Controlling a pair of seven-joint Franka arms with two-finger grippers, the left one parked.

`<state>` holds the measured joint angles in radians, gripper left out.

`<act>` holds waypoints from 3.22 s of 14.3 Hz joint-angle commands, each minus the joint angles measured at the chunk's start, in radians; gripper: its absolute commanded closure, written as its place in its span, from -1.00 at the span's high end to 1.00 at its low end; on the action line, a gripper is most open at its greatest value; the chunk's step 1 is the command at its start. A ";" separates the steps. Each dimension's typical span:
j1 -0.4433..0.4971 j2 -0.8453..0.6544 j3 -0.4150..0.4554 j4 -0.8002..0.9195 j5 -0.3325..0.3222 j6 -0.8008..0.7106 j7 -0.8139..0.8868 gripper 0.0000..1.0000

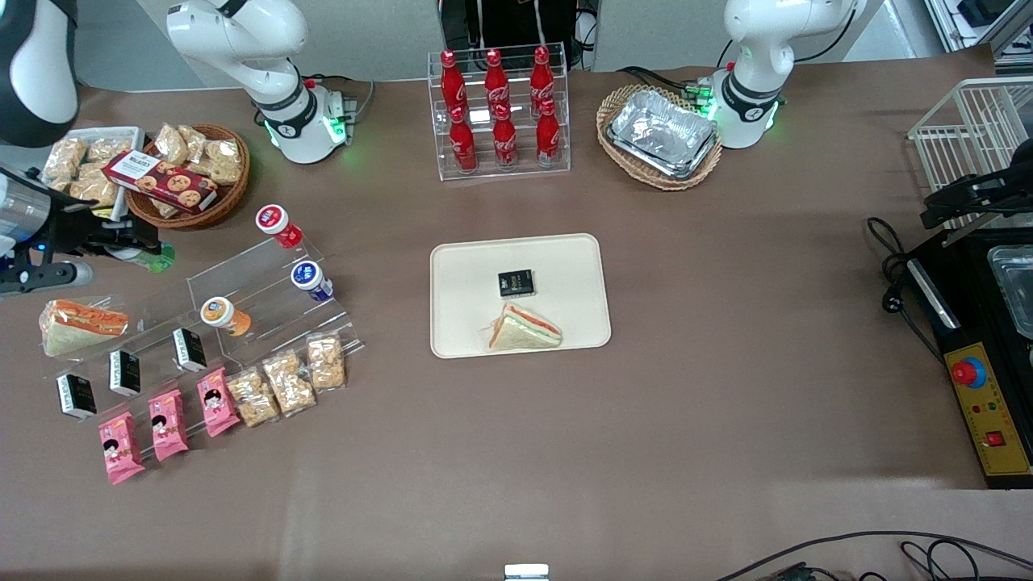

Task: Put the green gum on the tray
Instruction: 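Lift the green bottle and carry it toward the cream tray, then lower the green bottle onto the tray beside the black box, then open the right gripper and withdraw it back toward the rack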

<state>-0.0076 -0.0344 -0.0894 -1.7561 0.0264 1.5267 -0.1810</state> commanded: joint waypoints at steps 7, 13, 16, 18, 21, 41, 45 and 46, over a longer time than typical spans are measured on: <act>0.292 0.073 0.100 0.014 0.139 0.068 0.512 -0.36; 0.535 0.148 0.100 -0.256 0.141 0.536 0.730 -0.36; 0.616 0.232 0.100 -0.316 0.141 0.716 0.808 -0.36; 0.641 0.273 0.100 -0.342 0.141 0.789 0.813 -0.36; 0.656 0.336 0.100 -0.348 0.141 0.871 0.815 -0.35; 0.388 0.234 0.088 -0.246 0.187 0.625 0.531 0.98; 0.189 0.174 0.086 -0.119 0.181 0.367 0.369 0.99; 0.143 0.175 0.086 -0.056 0.176 0.283 0.342 0.99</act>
<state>0.2410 0.1460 -0.0145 -1.9398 0.1959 1.9939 0.2402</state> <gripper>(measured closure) 0.004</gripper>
